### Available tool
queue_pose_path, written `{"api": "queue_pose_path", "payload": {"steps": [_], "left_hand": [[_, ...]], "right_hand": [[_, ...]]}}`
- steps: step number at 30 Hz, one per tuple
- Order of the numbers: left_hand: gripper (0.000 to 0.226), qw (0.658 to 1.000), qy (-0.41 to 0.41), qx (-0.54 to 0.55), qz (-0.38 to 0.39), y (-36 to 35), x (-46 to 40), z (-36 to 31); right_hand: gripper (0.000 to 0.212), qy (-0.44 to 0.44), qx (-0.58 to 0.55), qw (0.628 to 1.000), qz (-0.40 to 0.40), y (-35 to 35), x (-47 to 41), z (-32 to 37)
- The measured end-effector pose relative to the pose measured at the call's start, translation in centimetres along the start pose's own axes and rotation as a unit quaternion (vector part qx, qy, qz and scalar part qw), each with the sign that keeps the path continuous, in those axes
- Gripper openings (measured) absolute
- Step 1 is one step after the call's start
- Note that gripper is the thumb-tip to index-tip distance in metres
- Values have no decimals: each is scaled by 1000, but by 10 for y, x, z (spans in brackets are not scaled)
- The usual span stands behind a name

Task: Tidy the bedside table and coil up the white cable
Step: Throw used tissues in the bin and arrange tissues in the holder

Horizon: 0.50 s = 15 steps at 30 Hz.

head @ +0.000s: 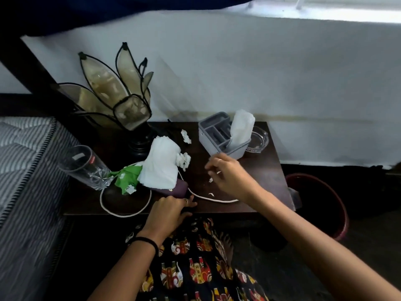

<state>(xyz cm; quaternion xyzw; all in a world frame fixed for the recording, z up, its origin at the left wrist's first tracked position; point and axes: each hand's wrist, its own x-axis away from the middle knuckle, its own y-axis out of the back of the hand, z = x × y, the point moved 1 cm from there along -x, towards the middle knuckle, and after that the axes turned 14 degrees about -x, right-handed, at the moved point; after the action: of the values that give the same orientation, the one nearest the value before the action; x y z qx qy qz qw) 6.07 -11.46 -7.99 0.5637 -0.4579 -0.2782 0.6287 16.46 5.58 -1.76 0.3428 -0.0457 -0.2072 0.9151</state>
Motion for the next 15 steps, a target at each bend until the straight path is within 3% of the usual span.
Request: {"api": "queue_pose_path", "payload": {"steps": [3, 10, 15], "left_hand": [[38, 1000, -8, 19, -6, -3, -1, 3], [41, 997, -33, 58, -48, -13, 0, 8], [39, 995, -46, 82, -44, -21, -3, 10]], "right_hand": [[32, -10, 41, 998, 41, -20, -42, 11], [67, -140, 100, 978, 115, -44, -135, 9], [65, -167, 144, 968, 120, -61, -159, -3]]}}
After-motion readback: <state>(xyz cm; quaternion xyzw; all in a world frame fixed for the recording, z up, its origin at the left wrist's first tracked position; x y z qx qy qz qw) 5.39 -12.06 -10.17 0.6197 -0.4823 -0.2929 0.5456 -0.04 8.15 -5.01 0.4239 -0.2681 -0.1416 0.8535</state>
